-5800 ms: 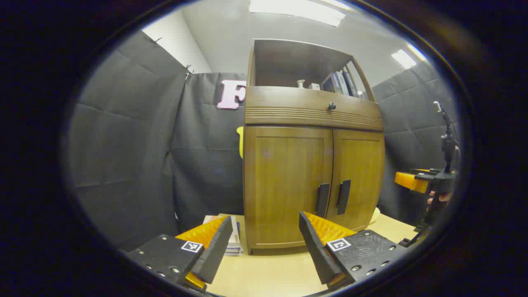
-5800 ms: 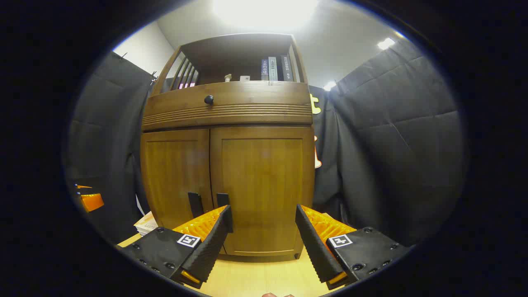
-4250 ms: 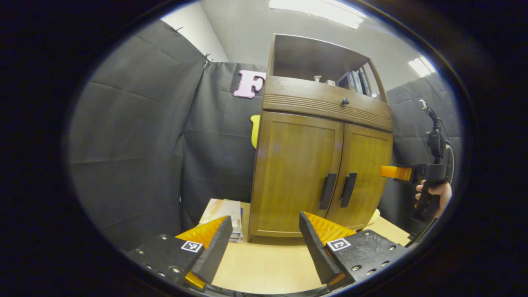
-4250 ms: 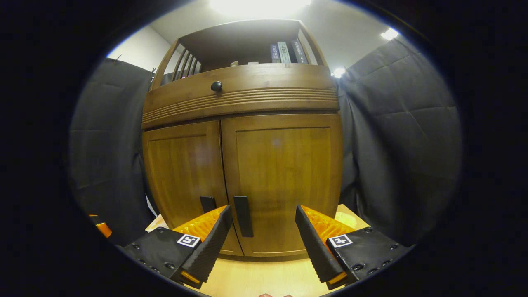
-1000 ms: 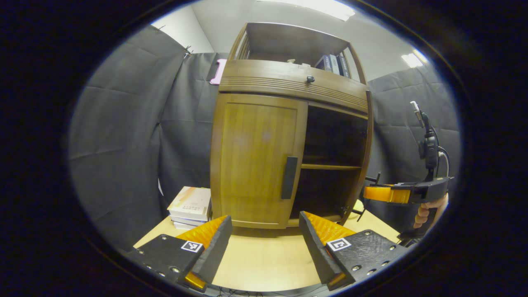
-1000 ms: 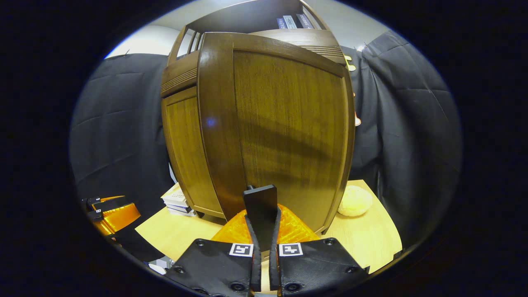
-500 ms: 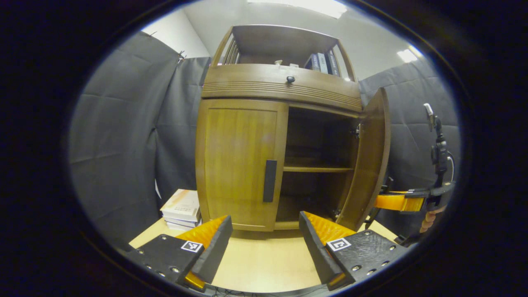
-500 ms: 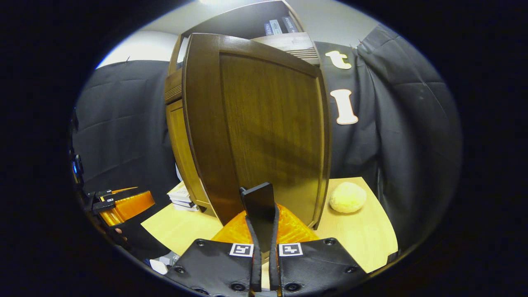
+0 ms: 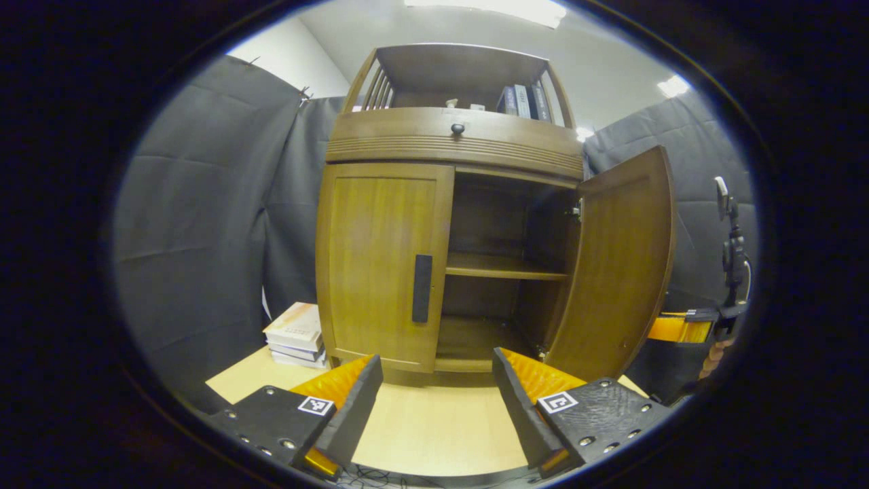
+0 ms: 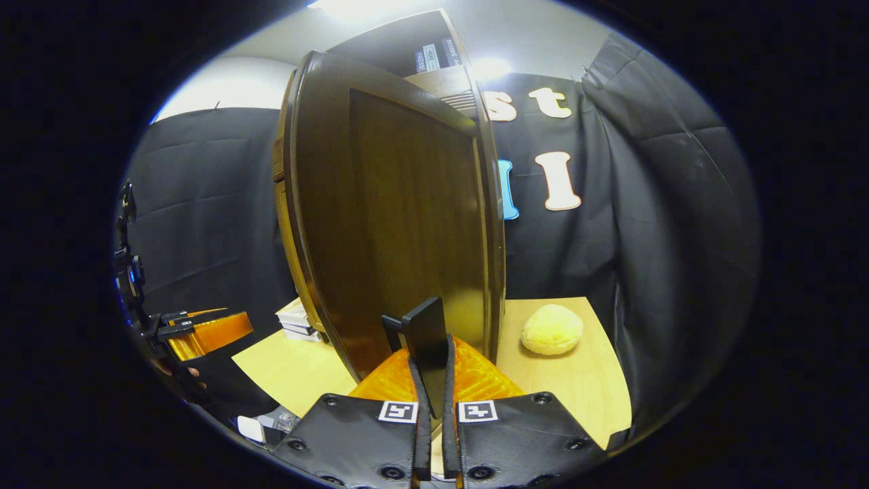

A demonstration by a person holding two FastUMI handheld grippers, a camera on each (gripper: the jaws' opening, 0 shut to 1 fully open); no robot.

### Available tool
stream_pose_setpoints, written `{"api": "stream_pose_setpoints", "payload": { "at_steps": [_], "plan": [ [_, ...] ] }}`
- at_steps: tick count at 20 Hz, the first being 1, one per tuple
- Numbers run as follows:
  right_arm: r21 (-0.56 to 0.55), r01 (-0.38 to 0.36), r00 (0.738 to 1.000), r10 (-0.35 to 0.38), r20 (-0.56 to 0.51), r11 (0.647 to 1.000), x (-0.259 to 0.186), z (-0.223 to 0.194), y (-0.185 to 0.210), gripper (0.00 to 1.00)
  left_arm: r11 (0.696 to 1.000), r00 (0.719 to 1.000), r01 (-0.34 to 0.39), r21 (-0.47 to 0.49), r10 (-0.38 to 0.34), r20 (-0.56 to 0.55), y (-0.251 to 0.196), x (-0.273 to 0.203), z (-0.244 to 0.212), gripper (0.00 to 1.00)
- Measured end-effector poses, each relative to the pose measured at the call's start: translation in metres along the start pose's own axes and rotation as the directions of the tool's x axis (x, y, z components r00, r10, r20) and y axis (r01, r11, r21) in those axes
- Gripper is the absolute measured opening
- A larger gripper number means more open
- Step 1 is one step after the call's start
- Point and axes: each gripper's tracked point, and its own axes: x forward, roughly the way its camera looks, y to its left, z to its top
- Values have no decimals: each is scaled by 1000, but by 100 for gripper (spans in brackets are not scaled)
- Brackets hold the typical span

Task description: Open the right door of the double-door shoe cabinet with the right hand, and open the left door with the left hand.

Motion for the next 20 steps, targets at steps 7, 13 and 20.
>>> {"api": "stream_pose_setpoints", "payload": {
  "at_steps": [7, 13, 20],
  "plan": [
    [-15, -21, 1000, 22, 18, 1000, -8, 4, -40, 4, 999, 999, -50, -1, 50, 17, -28, -12, 4, 95],
    [38, -2, 999, 1, 33, 999, -10, 4, -55, 7, 999, 999, -38, 38, 38, 0, -40, -7, 9, 95],
    [51, 57, 998, -58, 18, 997, -9, 6, -58, 7, 999, 999, 34, 25, -34, -6, -56, 7, 18, 93]
  ]
}}
